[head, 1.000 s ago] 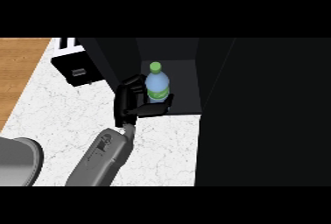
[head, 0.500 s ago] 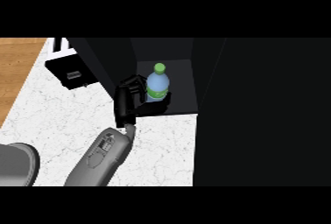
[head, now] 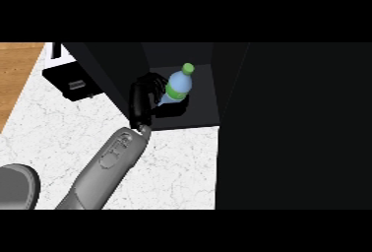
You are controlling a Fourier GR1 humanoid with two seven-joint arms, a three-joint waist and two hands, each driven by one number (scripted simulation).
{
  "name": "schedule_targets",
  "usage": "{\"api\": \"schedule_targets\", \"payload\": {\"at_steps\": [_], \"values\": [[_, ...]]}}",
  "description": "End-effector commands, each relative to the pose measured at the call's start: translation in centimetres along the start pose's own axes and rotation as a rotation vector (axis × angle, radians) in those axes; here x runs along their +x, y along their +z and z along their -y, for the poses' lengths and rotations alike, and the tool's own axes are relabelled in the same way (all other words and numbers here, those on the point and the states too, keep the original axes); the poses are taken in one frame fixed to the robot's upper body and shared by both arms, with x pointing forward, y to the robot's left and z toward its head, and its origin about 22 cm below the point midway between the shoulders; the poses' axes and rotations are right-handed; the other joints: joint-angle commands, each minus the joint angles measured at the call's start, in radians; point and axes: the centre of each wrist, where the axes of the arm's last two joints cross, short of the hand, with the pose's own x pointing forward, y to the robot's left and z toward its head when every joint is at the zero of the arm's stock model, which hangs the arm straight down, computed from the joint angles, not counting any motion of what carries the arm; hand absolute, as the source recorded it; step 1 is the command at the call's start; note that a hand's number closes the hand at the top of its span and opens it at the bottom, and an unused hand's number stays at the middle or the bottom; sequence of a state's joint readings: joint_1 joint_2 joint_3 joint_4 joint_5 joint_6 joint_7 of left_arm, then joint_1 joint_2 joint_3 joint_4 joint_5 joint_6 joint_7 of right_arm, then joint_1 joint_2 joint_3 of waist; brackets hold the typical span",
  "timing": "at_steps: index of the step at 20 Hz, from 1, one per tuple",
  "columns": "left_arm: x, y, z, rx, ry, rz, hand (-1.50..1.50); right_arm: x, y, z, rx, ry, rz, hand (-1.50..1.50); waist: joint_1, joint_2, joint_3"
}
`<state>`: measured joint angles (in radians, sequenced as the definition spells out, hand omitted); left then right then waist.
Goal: Pick up the bottled water, place it into the cabinet and close the cabinet
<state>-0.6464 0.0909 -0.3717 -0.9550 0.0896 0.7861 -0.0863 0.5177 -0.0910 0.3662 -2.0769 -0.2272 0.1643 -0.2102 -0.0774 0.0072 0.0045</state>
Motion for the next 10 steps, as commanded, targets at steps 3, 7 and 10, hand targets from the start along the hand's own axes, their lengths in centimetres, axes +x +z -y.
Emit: {"api": "schedule_targets", "payload": {"at_steps": [3, 7, 10], "values": [[1.5, -7.1, -2.0, 0.020, -0.173, 0.026, 1.50, 0.0, 0.0, -0.6, 0.007, -0.005, -0.004, -1.50, -0.021, 0.022, -0.006], [0.5, -6.9, -0.2, -0.001, -0.184, 0.037, -1.50, 0.3, -0.4, 0.4, -0.003, -0.003, -0.001, -1.50, -0.004, 0.022, -0.006], [0.5, -7.4, 0.0, -0.009, -0.180, 0.018, -1.50, -0.2, -0.4, 1.0, -0.024, 0.004, 0.003, -1.50, 0.001, 0.020, -0.006]]}}
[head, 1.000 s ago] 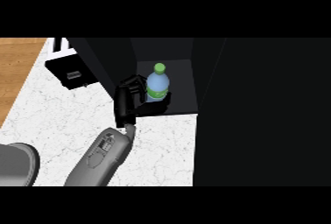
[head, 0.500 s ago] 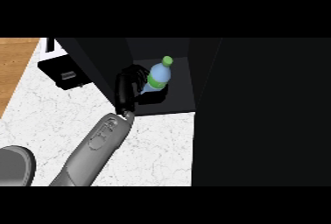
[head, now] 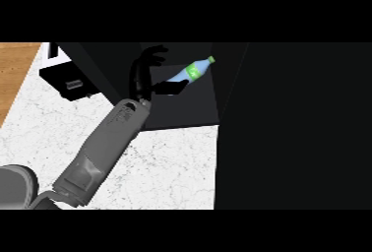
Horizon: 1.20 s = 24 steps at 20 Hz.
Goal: Pick up the bottled water, place it into the cabinet and close the cabinet
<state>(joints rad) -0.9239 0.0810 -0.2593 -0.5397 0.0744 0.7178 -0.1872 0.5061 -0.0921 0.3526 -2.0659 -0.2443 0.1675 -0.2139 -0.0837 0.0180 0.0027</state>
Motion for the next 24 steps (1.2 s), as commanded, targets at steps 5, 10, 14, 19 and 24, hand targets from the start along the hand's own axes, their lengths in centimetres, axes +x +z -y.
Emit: {"api": "schedule_targets", "payload": {"at_steps": [5, 10, 14, 19, 24], "values": [[-1.8, -2.5, -2.7, 0.021, -0.046, -0.037, -1.50, -0.3, 0.3, 0.2, 0.010, 0.008, -0.007, -1.50, -0.001, 0.014, -0.004], [-1.7, -2.3, -2.0, 0.028, -0.009, 0.004, -1.50, -0.5, 0.8, -0.8, 0.026, 0.011, 0.009, -1.50, 0.004, 0.009, -0.004], [-0.2, -3.1, -2.1, -0.014, 0.125, 0.059, -1.50, -0.3, 1.5, 0.3, -0.005, 0.016, 0.006, -1.50, 0.011, 0.005, -0.004], [-0.5, -2.9, -2.2, -0.056, 0.321, 0.130, -1.50, -1.1, 0.1, -0.1, -0.005, 0.034, 0.024, -1.50, 0.038, -0.001, -0.004], [-2.0, -1.8, -2.1, -0.129, 0.434, 0.185, -1.50, -0.6, -0.4, -0.5, -0.035, 0.043, 0.012, -1.50, 0.064, -0.009, -0.004]]}}
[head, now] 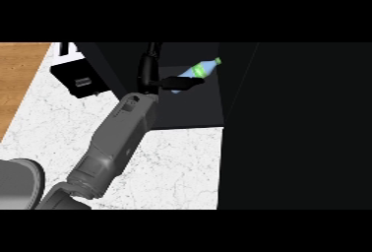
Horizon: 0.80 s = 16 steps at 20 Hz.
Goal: Pick up the bottled water, place it into the cabinet and close the cabinet
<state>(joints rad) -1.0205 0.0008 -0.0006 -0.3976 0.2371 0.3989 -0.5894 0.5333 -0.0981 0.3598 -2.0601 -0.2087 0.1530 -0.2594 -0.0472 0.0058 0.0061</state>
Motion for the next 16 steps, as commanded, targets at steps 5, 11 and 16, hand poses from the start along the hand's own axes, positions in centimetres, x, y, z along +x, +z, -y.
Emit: {"api": "schedule_targets", "payload": {"at_steps": [5, 11, 16], "values": [[-0.9, 0.5, -3.4, -0.033, 0.101, 0.055, -1.50, 2.1, 0.1, 0.6, -0.041, -0.001, 0.013, -1.50, 0.053, -0.011, -0.006], [-1.6, 2.4, -3.1, -0.070, 0.159, 0.061, -1.50, 0.7, 0.2, -0.8, -0.046, 0.012, -0.012, -1.50, 0.065, -0.015, -0.006], [-1.1, 4.8, -3.7, -0.121, 0.247, 0.045, -1.50, 1.7, 0.9, -0.5, -0.058, 0.014, -0.013, -1.50, 0.077, -0.020, -0.006]]}}
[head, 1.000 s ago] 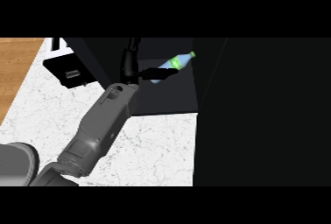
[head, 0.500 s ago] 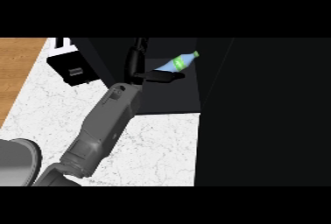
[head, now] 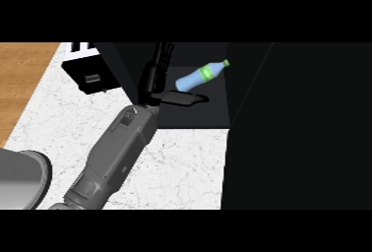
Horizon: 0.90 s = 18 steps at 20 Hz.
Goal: Pick up the bottled water, place it into the cabinet and close the cabinet
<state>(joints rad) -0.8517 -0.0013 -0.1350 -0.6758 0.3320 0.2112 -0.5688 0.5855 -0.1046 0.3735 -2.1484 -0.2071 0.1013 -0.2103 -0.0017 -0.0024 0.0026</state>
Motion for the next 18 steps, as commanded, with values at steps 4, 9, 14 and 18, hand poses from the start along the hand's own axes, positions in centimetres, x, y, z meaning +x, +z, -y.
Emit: {"api": "schedule_targets", "payload": {"at_steps": [4, 9, 14, 18], "values": [[1.0, 4.2, -2.8, 0.054, 0.069, -0.031, -1.50, 0.0, 1.2, 0.4, -0.004, 0.013, -0.025, -1.50, 0.035, -0.014, -0.002], [3.0, 8.4, -1.2, 0.052, 0.130, -0.034, -1.50, 0.7, 1.5, -0.5, 0.000, -0.001, -0.021, -1.50, 0.034, -0.013, -0.002], [8.0, 12.6, -1.8, 0.012, 0.192, 0.007, -1.50, -1.1, 1.1, -0.7, 0.007, 0.005, 0.000, -1.50, 0.033, -0.011, -0.002], [11.7, 15.1, -1.8, -0.003, 0.206, -0.020, -1.50, -0.2, 0.7, -1.5, 0.066, 0.051, -0.017, -1.50, 0.016, -0.005, -0.002]]}}
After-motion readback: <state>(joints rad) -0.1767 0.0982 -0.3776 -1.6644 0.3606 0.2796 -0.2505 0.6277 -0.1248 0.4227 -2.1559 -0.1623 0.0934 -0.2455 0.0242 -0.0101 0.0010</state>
